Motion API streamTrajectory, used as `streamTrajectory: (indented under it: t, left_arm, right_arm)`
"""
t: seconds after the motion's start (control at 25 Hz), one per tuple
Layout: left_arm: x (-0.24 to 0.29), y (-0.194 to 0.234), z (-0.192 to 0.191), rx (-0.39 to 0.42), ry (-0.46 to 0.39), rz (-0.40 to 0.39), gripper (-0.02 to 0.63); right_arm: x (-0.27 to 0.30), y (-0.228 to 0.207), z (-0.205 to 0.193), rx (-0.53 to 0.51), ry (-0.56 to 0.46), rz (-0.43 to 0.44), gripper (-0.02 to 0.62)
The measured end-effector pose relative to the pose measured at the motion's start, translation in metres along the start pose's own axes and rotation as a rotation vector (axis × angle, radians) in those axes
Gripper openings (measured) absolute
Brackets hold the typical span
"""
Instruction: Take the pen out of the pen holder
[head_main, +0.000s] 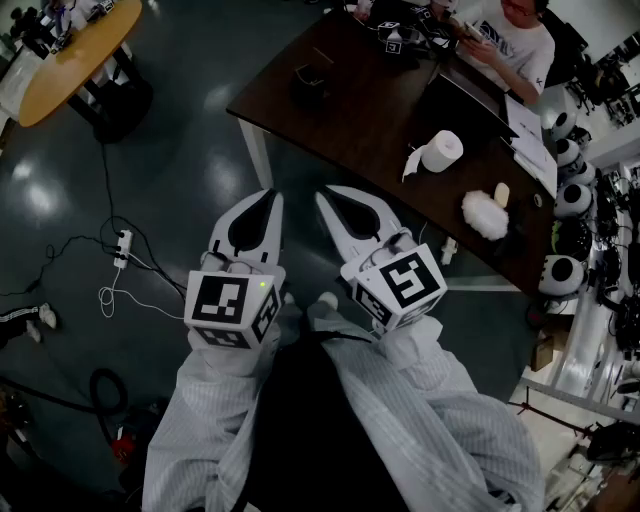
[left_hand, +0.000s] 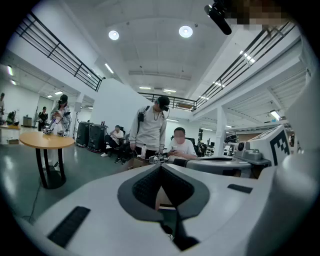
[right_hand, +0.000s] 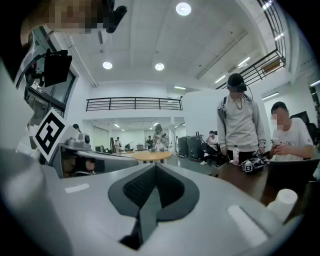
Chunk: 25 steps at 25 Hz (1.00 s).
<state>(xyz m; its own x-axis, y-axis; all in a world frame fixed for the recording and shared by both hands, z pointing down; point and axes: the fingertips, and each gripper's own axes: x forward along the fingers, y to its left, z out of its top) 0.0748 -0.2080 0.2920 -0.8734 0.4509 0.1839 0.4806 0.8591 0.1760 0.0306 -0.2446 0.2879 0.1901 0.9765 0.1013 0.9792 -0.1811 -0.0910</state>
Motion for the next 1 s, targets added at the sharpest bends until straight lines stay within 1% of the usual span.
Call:
streamTrajectory:
  t: [0.48,0.68,0.84,1.0]
  left_arm:
    - [0.003,-0.011,0.0,-0.01,-0.014,0.012,0.005]
    - [0.004,-0.012,-0.01,-0.026,-0.018,0.033,0.005]
    - [0.007,-0.001,-0.012,-0.047,-0.014,0.052,0.005]
    - [0.022,0.02,-0.01,-0.059,-0.012,0.047,0.005]
  right_arm:
    - [-0.011,-0.003,0.001,0.002,0.0,0.018,0.0]
    - [-0.014,-0.002,-0.011,0.014,0.029,0.048,0.002]
    - [-0.006,-0.005,-0.016,0.031,0.038,0.059,0.002]
    - [0.017,-0.013,-0.018,0.041,0.046,0.056,0.002]
